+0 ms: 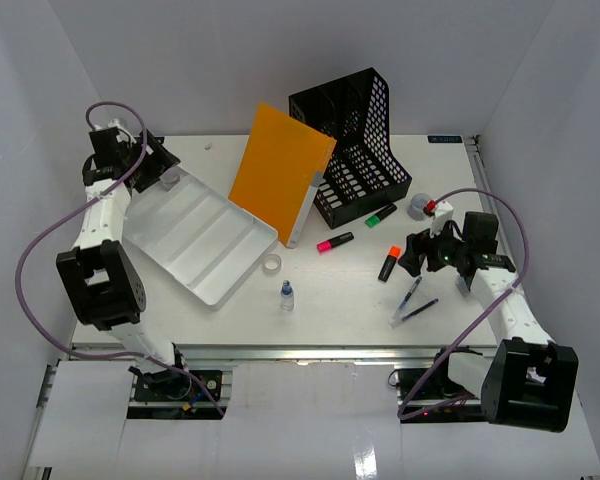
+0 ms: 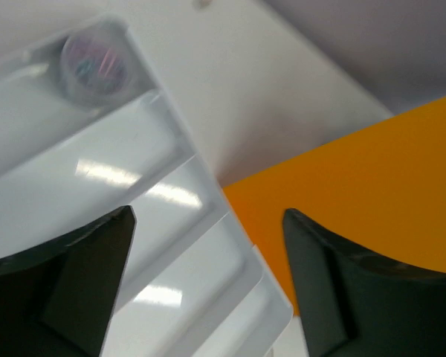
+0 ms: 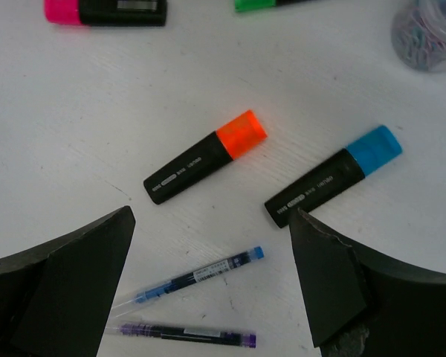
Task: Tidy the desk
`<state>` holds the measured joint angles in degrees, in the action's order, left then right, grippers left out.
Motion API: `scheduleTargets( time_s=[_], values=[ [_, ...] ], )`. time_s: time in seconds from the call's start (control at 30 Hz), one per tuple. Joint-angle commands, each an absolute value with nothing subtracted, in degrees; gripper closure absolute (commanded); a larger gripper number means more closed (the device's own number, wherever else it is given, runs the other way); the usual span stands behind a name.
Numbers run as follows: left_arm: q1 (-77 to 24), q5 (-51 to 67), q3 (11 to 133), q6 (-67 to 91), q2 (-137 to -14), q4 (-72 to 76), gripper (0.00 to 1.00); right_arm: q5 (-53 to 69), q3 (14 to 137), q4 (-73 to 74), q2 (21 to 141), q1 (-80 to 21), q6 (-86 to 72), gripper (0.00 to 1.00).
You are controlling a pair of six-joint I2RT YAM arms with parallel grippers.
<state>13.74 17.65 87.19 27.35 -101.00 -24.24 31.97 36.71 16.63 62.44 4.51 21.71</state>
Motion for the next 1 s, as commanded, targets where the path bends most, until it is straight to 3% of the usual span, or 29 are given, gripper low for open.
scheduleTargets(
  time_s=[0.0, 0.2, 0.43, 0.6, 0.97],
  values=[
    [13.54, 26.49, 71.72, 30.01, -86.49, -10.73, 0.03, 17.84, 44.77, 9.41, 66.36, 4.83, 12.79, 0.09],
    [13.54, 32.79, 55.13, 30.9, -73.28, -5.88, 0.02, 8.78, 56.82, 10.29, 78.16, 4.39, 8.76, 0.1],
    [13.54, 48.17, 42.24, 35.47, -64.42, 2.69, 0.02, 11.16, 65.76, 11.33, 90.44, 3.63, 7.3, 0.1],
    [13.45, 59.99, 37.25, 36.36, -62.6, 5.9, 0.02, 9.75, 70.68, 12.23, 96.93, 2.96, 7.3, 0.1],
    [13.45, 62.75, 32.61, 37.83, -55.94, 6.99, 0.02, 0.89, 77.03, 13.01, 105.02, 0.09, 8.22, 0.1]
  ],
)
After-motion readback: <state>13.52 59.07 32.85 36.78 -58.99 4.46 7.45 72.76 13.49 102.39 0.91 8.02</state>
